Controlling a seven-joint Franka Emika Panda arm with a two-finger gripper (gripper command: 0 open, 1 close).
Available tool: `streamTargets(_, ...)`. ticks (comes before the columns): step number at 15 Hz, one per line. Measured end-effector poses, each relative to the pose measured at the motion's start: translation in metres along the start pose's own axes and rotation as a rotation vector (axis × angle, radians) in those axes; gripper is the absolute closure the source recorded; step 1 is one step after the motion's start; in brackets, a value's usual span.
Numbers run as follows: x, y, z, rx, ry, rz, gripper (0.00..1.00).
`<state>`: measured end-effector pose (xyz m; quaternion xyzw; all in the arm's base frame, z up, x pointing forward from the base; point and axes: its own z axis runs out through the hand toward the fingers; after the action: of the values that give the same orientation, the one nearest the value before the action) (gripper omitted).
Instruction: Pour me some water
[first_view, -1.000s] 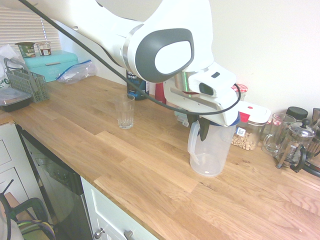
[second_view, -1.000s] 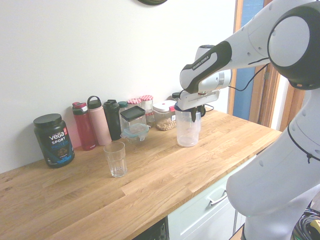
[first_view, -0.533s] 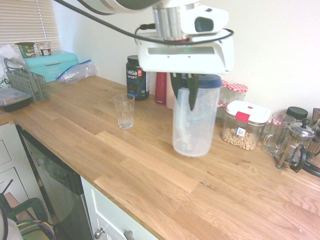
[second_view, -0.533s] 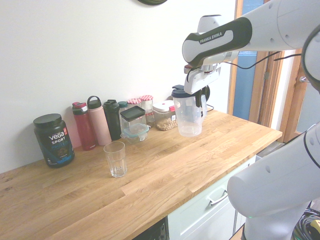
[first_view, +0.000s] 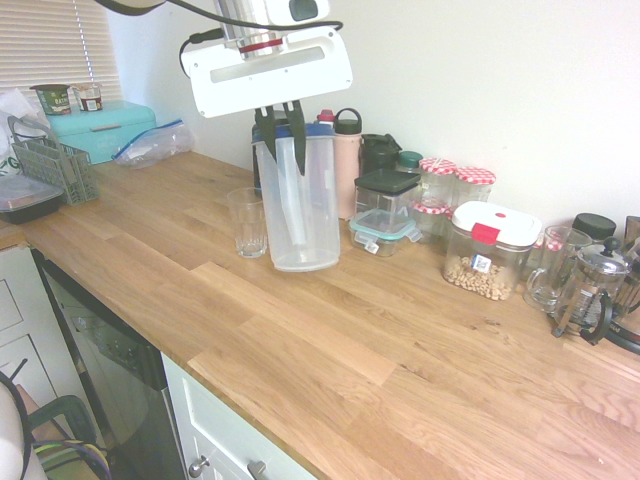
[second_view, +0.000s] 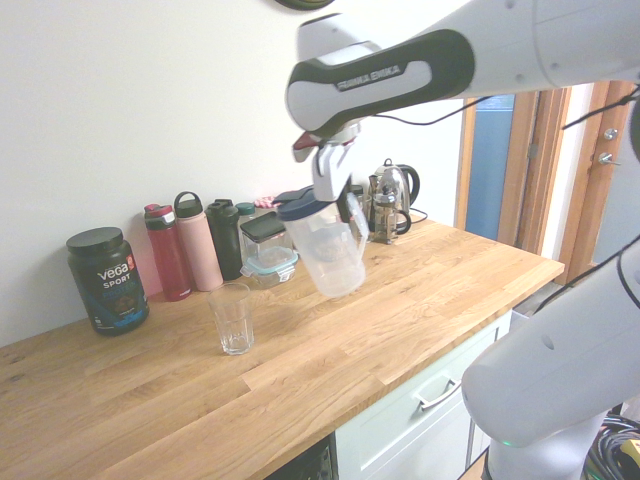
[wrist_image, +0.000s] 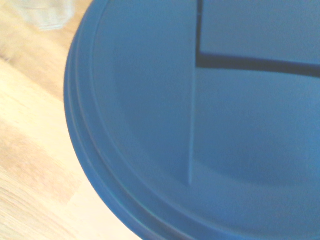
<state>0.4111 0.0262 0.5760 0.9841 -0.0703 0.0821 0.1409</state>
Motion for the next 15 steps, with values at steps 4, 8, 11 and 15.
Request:
streamTargets(4,0.016,-0.06,0.004,-0.161,-0.026,-0.2,1.0)
streamTargets(8,0.015,-0.113,-0.005,-0.333,-0.016,-0.392,1.0)
streamTargets(11,0.02,-0.142,0.008,-0.479,-0.023,-0.525,1.0)
streamTargets(15,0.031,-0.161,0.013,-0.606,-0.041,-0.608,1.0)
